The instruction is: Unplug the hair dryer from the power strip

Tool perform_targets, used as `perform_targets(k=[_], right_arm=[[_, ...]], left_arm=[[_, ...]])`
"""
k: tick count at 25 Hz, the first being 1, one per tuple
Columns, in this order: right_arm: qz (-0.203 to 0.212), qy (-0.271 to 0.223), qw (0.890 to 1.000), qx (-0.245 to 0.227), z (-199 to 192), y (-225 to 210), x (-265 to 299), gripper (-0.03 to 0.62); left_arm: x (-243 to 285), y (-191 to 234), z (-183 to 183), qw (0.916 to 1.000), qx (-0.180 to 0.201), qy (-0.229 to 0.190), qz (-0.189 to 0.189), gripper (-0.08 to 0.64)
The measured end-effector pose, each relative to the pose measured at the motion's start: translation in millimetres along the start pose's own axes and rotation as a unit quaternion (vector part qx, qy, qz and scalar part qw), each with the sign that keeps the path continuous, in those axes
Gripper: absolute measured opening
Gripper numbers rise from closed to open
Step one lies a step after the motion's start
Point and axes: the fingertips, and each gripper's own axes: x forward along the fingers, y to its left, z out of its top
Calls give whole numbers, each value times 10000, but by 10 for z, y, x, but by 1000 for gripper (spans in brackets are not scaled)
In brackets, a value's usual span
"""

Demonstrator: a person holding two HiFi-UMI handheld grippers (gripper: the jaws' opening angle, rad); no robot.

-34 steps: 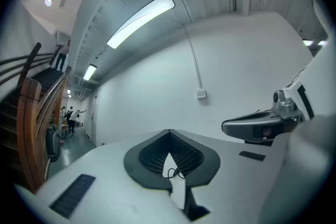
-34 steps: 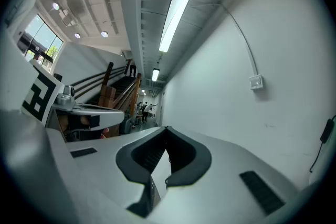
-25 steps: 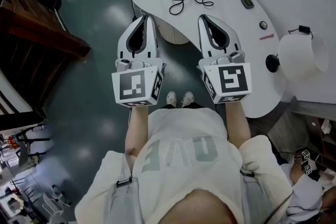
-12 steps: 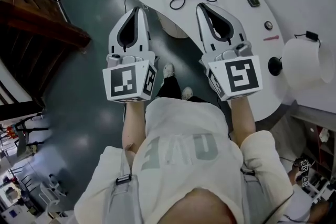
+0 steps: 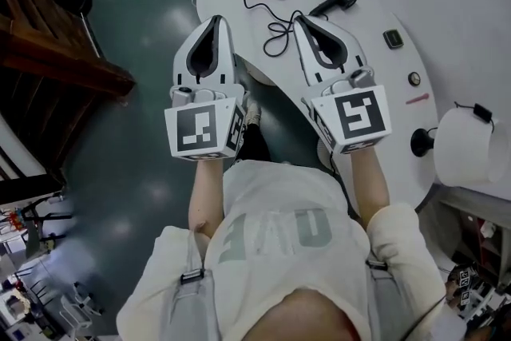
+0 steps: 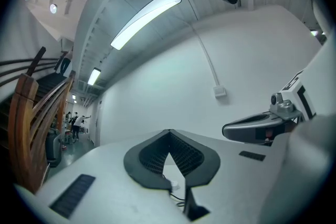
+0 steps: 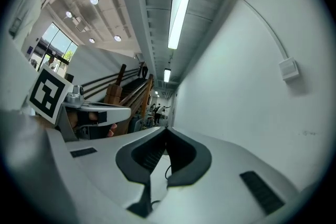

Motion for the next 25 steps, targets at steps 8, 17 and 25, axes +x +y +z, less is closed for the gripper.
perform_targets(k=[8,17,25], right_arm=[[-76,190,9997,-93,13,-480,1210,20],[-336,323,9987,-222,-22,-806,2220,19],[-382,380,9981,-288,-95,-1063,2446,18]], left_arm=[[1211,602,-23,9993,81,100,-348,12],[2166,1065,-219,9960,-57,296,-839,12],[2576,1055,-459,9928,-244,515,-1055,12]])
